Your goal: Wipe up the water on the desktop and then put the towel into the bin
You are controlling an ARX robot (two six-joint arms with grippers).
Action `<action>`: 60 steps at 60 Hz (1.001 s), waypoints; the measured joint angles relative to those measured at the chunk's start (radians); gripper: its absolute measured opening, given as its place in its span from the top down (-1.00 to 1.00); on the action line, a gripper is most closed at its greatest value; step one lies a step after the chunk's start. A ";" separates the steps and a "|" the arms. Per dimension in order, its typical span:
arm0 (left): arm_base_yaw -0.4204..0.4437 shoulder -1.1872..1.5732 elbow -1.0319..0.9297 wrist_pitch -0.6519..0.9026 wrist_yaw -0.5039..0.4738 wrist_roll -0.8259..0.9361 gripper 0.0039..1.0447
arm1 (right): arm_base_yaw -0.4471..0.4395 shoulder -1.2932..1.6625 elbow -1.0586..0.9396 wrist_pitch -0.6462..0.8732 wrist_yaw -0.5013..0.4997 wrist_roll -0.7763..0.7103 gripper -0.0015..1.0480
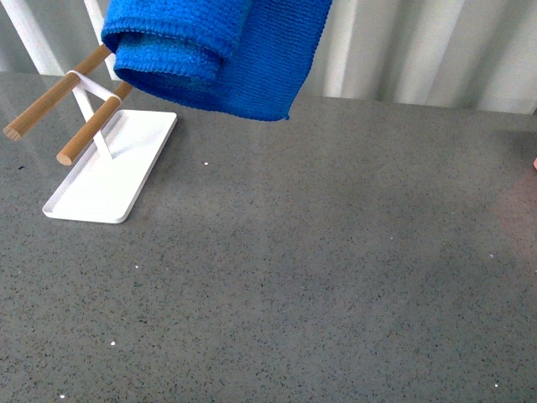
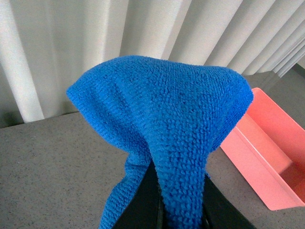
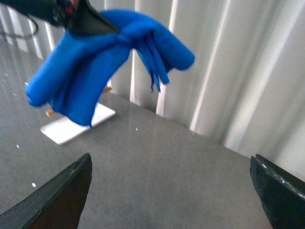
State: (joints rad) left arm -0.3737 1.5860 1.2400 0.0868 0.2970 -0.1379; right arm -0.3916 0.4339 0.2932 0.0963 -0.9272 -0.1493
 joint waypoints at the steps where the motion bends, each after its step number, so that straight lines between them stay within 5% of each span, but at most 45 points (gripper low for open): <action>1: -0.002 0.000 0.000 0.001 0.000 -0.003 0.90 | -0.001 0.039 0.008 0.048 -0.017 0.029 -0.86; 13: -0.024 0.002 -0.003 0.013 0.001 -0.015 0.90 | 0.148 0.549 0.079 0.523 -0.037 0.385 -0.86; 29: -0.029 0.001 -0.008 0.001 0.002 -0.035 0.90 | 0.403 0.824 0.200 0.719 0.058 0.628 -0.86; 40: -0.044 0.001 -0.003 -0.004 0.002 -0.069 0.90 | 0.523 0.930 0.256 0.666 0.064 0.618 -0.86; 60: -0.089 0.001 0.035 -0.006 -0.002 -0.127 0.90 | 0.690 1.059 0.346 0.542 0.116 0.333 -0.86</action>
State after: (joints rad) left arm -0.4622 1.5871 1.2751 0.0807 0.2947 -0.2653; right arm 0.2985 1.4933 0.6392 0.6388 -0.8108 0.1841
